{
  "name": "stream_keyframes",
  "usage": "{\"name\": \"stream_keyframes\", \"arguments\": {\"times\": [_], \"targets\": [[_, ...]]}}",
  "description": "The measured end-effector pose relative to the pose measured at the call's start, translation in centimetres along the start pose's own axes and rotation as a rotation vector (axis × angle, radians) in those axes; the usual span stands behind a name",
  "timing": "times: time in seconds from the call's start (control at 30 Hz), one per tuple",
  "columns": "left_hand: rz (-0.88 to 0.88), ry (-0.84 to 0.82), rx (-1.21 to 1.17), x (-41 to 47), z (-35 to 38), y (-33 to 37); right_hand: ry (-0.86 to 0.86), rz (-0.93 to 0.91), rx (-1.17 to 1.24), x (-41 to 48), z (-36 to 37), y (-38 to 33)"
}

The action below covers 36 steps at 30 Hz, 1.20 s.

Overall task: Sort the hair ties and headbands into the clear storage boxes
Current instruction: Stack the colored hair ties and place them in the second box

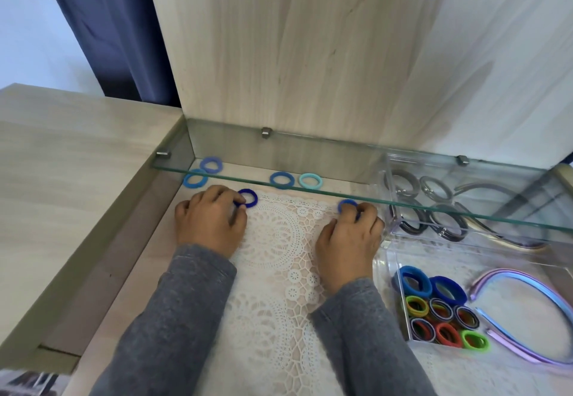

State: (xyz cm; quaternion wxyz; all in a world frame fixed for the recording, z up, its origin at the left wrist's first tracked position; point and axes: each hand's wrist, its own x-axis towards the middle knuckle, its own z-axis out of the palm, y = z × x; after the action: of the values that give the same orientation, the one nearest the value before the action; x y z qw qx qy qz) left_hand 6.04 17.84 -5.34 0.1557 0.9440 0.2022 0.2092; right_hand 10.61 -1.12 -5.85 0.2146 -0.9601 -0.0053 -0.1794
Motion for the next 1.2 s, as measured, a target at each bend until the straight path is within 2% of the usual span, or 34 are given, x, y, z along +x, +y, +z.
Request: {"name": "stream_keyframes", "arguments": {"times": [0.2,0.37,0.5,0.67,0.83,1.2], "targets": [[0.155,-0.023,-0.079,-2.1,-0.5,0.6,0.036,0.026,0.060,0.1,0.3,0.0],[0.207,-0.069,-0.113,-3.1,-0.5,1.2,-0.048,-0.002,0.057,0.2,-0.1,0.3],[0.245,-0.079,-0.143,-3.0,-0.7,1.5,-0.010,-0.080,0.144,0.0,0.0,0.3],[0.097,0.092,-0.094,-1.4,-0.9,-0.1,-0.067,-0.351,0.350,-0.9,-0.2,-0.7],[-0.090,0.121,0.012,0.6,-0.6,-1.8,-0.159,-0.549,0.320,-1.4,0.0,-1.5],[-0.220,0.080,0.058,2.0,-0.6,-2.2,-0.213,-0.585,0.227,-1.5,-0.1,-1.6]]}}
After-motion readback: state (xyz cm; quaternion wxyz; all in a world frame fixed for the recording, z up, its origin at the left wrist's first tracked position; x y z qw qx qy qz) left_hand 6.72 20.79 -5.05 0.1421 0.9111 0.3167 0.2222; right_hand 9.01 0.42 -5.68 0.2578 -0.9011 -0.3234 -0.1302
